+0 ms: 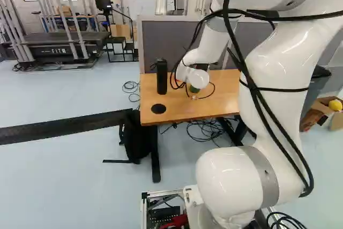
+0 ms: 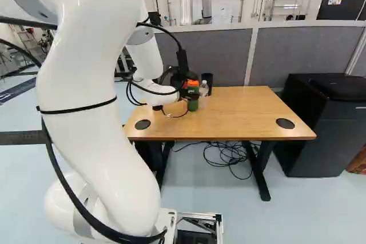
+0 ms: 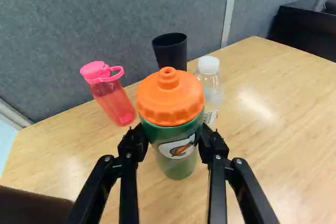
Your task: Pick up the green bottle from the table
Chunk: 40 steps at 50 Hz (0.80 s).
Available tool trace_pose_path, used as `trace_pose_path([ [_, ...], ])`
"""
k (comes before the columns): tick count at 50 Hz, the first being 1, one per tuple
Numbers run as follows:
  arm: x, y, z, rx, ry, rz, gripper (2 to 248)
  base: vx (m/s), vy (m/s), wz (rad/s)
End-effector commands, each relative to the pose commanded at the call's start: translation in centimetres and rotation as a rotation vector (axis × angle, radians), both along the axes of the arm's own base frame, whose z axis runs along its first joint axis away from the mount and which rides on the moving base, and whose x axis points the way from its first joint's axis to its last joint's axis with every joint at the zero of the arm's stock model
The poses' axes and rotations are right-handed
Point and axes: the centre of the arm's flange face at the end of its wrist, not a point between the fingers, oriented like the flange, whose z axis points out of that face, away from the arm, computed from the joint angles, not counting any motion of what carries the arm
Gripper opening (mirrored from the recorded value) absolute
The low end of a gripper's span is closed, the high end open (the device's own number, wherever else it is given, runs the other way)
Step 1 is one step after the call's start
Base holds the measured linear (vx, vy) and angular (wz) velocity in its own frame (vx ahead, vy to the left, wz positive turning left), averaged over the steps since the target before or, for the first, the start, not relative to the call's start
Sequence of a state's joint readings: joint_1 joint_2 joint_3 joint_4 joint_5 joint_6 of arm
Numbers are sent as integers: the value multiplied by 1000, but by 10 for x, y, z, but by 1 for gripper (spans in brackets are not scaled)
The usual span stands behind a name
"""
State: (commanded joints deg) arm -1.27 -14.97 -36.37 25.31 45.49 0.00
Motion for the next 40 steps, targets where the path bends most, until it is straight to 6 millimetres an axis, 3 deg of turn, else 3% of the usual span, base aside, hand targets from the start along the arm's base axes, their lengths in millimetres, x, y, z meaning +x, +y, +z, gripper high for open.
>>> trace_pose_path([
  [24,-2,0,6,0,-12,0,116,0,0,0],
  [40,-29,4,24,-1,-40,8,116,0,0,0],
])
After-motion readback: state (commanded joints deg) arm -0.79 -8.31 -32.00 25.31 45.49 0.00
